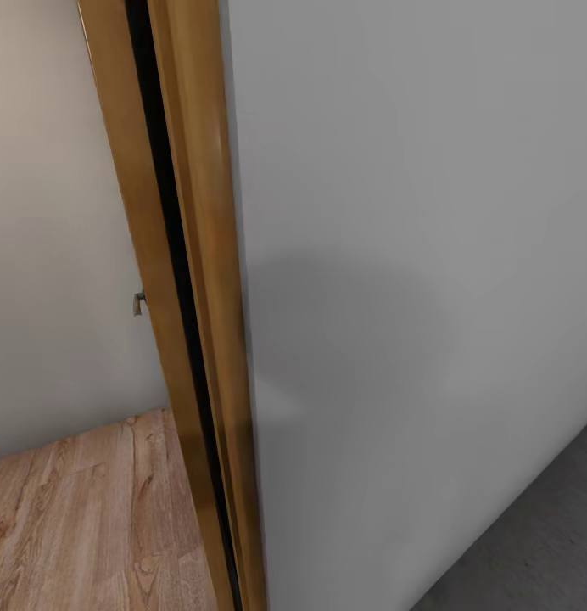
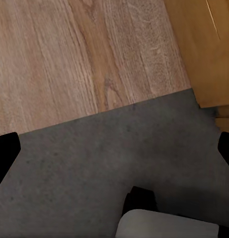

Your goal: Move the two storage containers from the living room to the garage. In the garage, place one container on the floor and stack the other container on top of it (either order is fine).

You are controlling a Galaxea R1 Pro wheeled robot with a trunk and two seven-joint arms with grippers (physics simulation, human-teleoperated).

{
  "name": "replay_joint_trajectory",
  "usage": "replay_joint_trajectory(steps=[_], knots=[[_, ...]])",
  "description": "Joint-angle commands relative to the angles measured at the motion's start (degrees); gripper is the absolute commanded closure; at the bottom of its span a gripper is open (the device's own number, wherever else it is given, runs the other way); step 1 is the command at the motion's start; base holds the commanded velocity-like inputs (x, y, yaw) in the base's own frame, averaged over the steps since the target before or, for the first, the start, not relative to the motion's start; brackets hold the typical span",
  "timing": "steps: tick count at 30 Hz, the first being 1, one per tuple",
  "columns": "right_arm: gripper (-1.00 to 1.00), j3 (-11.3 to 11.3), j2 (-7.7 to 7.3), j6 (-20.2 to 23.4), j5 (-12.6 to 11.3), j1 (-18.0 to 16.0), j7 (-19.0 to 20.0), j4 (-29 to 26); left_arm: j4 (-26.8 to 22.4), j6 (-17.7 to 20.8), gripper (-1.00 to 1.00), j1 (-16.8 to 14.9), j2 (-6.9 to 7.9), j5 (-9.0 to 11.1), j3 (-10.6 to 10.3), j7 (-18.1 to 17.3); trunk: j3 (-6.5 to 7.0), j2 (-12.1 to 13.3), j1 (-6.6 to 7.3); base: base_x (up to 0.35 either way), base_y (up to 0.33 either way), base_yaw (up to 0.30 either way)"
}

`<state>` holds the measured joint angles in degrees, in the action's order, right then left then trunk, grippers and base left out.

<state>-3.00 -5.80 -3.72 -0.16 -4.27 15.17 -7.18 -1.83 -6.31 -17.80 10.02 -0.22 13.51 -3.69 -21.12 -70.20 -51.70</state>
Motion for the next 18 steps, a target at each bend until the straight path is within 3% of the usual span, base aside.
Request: replay_joint_trajectory(steps=[1, 18], knots=[[-1.00, -0.3, 0.00, -0.2, 0.0, 0.0, 0.3, 0.1, 0.1, -0.1, -1.00, 0.0, -0.02, 0.0, 0.4, -0.3, -0.06, 0.0, 0.00, 0.000, 0.000, 0.000], [-1.00, -0.3, 0.00, -0.2, 0.0, 0.0, 0.3, 0.1, 0.1, 0.2, -1.00, 0.0, -0.09, 0.0, 0.4, -0.3, -0.06, 0.0, 0.00, -0.002, 0.000, 0.000]])
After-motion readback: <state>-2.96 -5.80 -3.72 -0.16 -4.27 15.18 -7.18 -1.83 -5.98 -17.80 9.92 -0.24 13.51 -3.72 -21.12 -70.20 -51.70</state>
